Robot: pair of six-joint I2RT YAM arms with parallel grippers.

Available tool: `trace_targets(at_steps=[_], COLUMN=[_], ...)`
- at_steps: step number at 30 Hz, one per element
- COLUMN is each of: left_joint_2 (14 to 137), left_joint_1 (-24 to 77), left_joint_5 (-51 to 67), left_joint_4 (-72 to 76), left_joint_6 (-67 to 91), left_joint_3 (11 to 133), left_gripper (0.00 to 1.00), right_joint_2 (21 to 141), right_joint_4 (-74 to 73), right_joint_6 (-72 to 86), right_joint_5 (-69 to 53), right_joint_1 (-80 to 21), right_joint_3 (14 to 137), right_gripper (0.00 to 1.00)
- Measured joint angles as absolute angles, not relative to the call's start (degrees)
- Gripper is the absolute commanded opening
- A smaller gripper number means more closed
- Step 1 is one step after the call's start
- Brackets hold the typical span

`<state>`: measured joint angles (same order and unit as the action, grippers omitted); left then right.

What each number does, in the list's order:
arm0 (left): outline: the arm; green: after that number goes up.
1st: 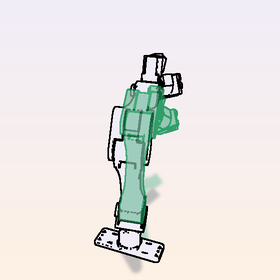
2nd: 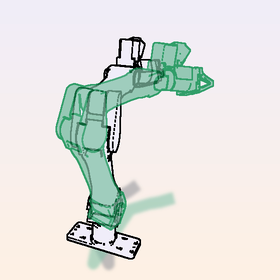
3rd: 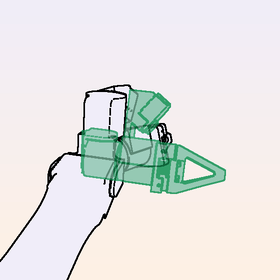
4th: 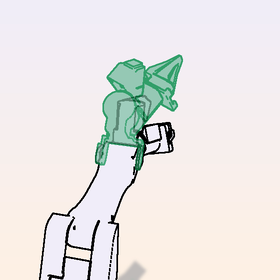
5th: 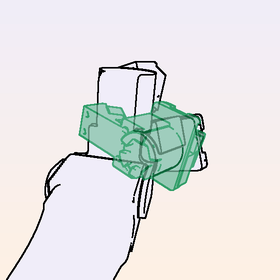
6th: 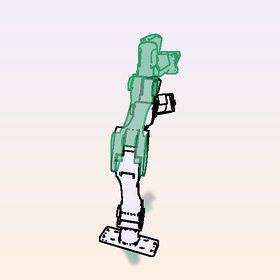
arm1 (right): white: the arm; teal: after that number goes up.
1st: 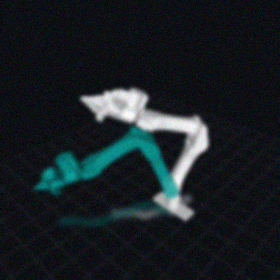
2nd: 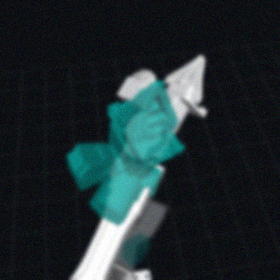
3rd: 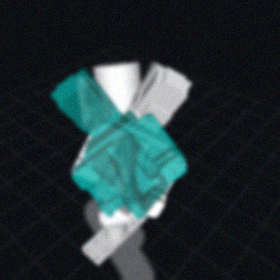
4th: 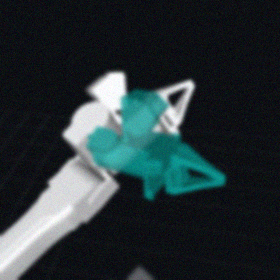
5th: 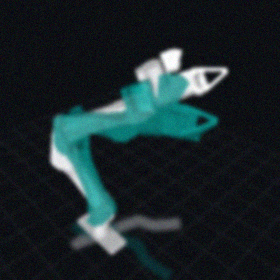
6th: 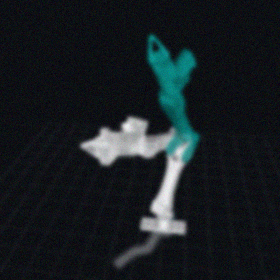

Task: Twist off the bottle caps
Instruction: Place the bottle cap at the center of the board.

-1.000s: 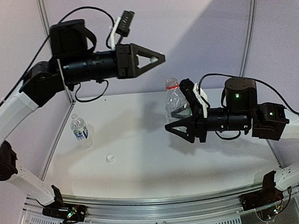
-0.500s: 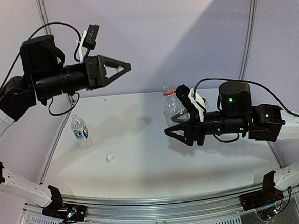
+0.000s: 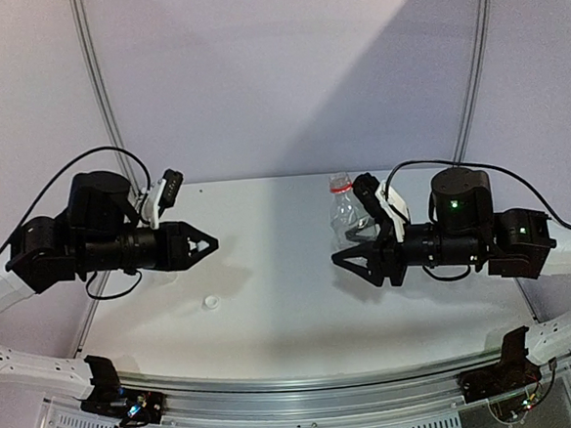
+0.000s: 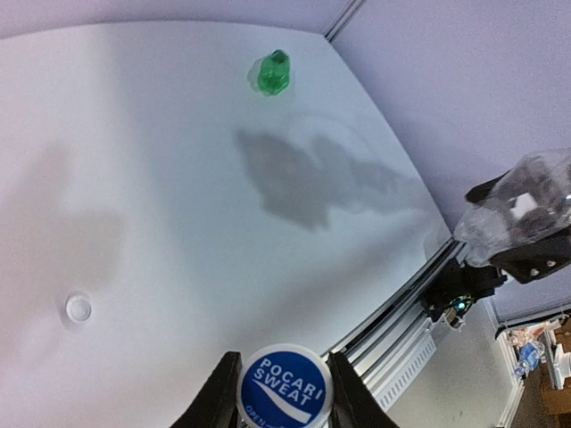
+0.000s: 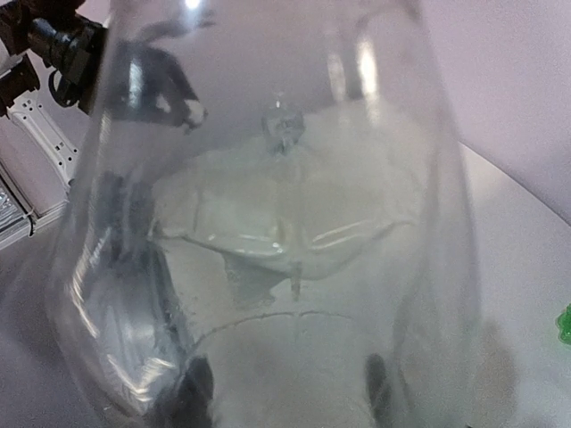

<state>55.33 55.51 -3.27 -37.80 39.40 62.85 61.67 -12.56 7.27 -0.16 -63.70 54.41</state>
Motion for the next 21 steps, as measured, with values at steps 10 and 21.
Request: trace_targets(at_steps=[10, 21], left_joint_2=[61.10, 73.17], left_joint_1=[52.16, 47.72], left_joint_5=[-0.40, 4.14], left_joint_4=[-38.83, -38.39], left_joint_6=[40.58, 38.87], left_joint_3=[56.97, 56.86], left_gripper=[0.15, 0.16], right_joint_2=[61.67, 61.43], right_joint_4=[-12.82, -14.66], right_joint_6=[7.68, 9.02], right_joint_5=[1.04, 2.52], right_joint_1=[-63.70, -63.70], right_joint_3=[54.41, 54.39], right_gripper=[0.00, 0.00])
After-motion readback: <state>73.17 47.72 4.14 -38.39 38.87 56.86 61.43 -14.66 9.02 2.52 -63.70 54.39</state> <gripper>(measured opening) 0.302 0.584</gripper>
